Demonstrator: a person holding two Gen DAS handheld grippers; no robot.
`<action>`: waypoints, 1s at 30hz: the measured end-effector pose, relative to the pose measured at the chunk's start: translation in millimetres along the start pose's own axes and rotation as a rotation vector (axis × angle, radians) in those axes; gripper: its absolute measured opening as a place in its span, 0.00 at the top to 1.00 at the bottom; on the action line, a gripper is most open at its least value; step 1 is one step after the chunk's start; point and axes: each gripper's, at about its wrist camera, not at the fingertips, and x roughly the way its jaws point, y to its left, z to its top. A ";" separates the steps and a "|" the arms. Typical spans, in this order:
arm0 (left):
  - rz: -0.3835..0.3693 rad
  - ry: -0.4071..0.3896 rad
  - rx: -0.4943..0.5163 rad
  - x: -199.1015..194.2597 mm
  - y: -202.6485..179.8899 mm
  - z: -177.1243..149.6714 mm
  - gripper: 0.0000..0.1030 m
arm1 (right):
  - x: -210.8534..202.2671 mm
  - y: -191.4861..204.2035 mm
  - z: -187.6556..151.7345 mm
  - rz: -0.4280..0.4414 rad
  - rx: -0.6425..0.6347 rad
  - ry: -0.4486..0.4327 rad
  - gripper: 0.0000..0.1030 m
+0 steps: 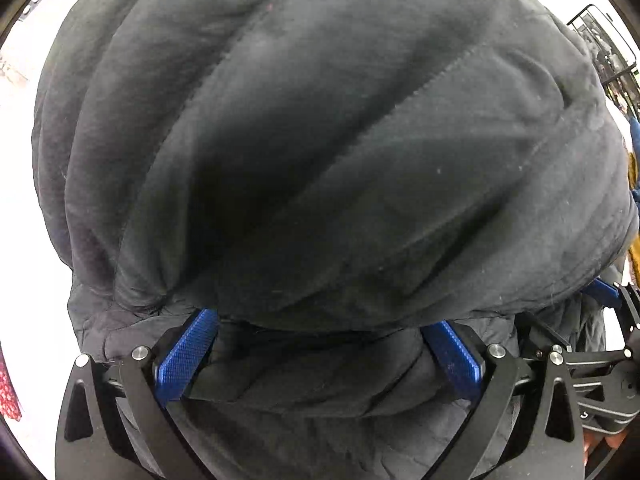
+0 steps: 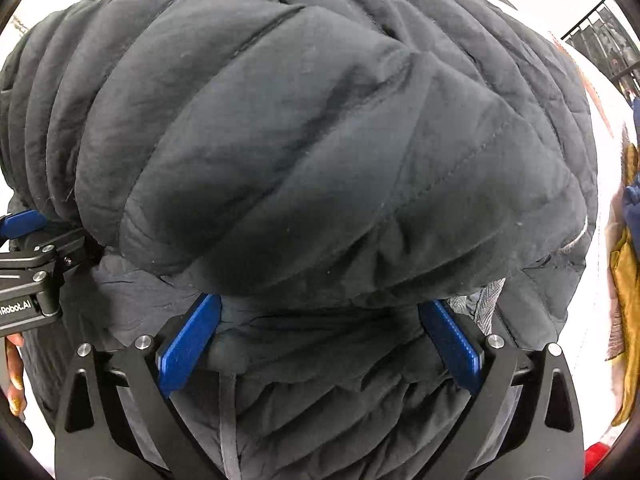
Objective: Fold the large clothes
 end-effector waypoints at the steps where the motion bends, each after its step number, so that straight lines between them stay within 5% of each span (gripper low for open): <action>1: 0.002 -0.005 0.001 -0.7 -0.5 0.0 0.04 | -0.2 0.2 -0.5 0.000 0.001 -0.008 0.05; 15: -0.005 -0.105 0.055 -37.3 1.3 -45.5 0.06 | -33.4 4.1 -25.7 0.037 -0.048 -0.083 0.05; 21: -0.046 -0.180 0.103 -72.1 19.2 -105.3 0.06 | -61.3 -20.5 -71.9 0.158 -0.091 -0.085 0.05; 26: -0.120 -0.125 0.018 -75.1 74.5 -177.9 0.10 | -61.5 -73.0 -121.3 0.236 -0.011 -0.031 0.05; 30: -0.139 -0.082 -0.078 -79.1 125.1 -219.1 0.23 | -57.9 -114.9 -162.1 0.275 0.098 -0.006 0.05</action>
